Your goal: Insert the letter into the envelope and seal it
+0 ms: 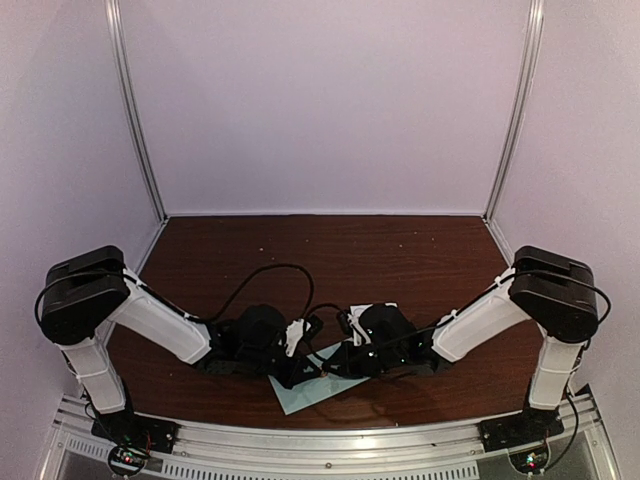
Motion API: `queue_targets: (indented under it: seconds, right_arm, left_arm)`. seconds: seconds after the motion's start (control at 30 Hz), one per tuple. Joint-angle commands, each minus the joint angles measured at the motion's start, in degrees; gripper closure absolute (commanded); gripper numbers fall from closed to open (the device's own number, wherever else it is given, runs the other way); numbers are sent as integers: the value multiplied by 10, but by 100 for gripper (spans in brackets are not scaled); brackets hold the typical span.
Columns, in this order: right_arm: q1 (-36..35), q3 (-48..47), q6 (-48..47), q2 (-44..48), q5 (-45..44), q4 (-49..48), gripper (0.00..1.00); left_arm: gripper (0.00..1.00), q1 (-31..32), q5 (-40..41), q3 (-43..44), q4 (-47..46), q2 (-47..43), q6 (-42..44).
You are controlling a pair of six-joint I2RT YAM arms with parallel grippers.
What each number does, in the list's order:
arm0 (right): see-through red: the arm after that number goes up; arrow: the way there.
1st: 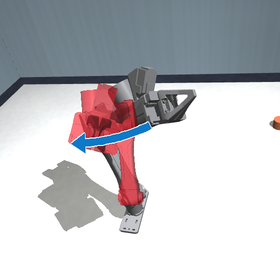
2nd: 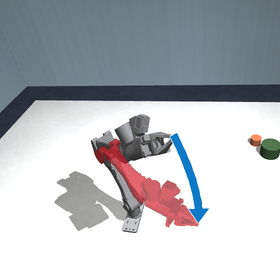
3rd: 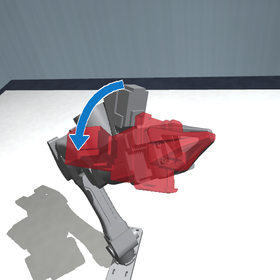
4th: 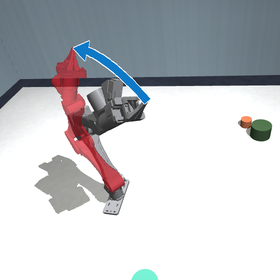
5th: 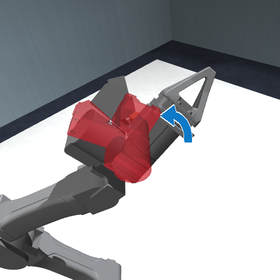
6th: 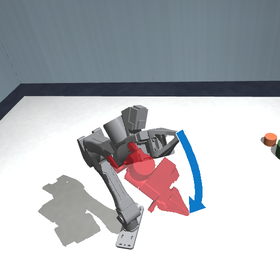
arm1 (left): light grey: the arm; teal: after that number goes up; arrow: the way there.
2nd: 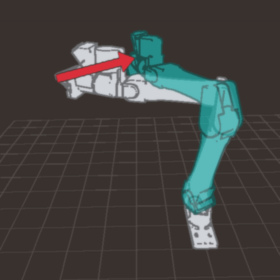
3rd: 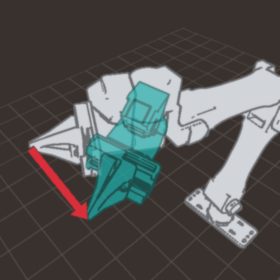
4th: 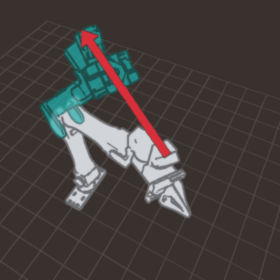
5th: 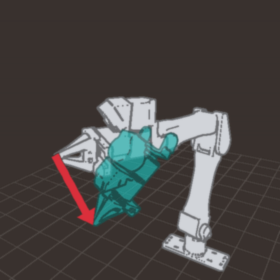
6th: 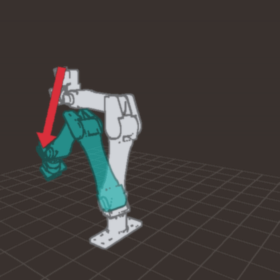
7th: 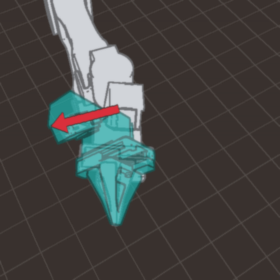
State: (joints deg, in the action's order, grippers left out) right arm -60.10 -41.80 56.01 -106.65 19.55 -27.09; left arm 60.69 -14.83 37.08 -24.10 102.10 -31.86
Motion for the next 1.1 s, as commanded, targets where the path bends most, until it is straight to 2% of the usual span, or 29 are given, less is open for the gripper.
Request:
queue_targets:
  seconds: [0.0, 0.3, 0.6, 1.07]
  right_arm:
    - [-1, 1, 6, -24, -12, 56, 100]
    - [-1, 3, 6, -26, -11, 59, 100]
    - [-1, 1, 7, -29, -12, 64, 100]
    - [-1, 4, 9, -29, -11, 63, 100]
  left_arm:
    - [100, -4, -6, 15, 29, 0, -4]
    - [100, -3, 6, 26, 23, 2, -3]
    - [100, -3, -24, 27, -14, 27, -24]
    - [100, -3, -11, -39, 9, -7, -30]
